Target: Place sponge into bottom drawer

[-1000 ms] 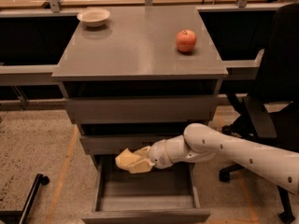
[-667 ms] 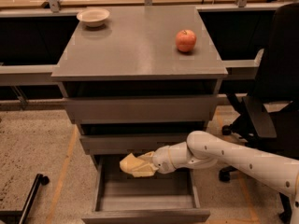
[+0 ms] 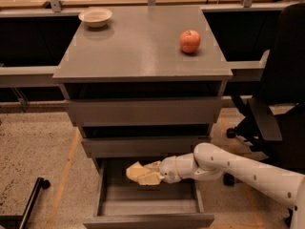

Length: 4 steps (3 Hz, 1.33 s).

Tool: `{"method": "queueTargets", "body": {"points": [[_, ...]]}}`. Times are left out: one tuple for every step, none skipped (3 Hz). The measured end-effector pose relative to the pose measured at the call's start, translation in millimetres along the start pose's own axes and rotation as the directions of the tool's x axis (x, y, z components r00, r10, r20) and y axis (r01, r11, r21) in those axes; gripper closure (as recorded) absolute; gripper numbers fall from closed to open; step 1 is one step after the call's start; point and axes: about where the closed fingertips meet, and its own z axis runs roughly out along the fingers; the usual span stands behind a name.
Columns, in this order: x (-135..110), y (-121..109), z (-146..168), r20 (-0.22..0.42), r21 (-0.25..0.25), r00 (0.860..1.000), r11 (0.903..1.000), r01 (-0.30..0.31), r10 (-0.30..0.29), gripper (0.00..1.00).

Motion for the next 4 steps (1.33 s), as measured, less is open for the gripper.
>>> {"method": "queueTargets", "body": {"points": [[12,-6,2,0.018,-0.017,1.000,0.9999,0.003,-0.002,1.00],[34,-26,9,0.024,-0.054,1.000,0.9985,0.005,-0.004,1.00],[61,-53,12,0.015,-0.055,0.999,0.9981,-0.028,0.029,1.00],[84,-84,15,-0.012,-0.050,0.998,0.9970,-0.059,0.058,1.00]]}}
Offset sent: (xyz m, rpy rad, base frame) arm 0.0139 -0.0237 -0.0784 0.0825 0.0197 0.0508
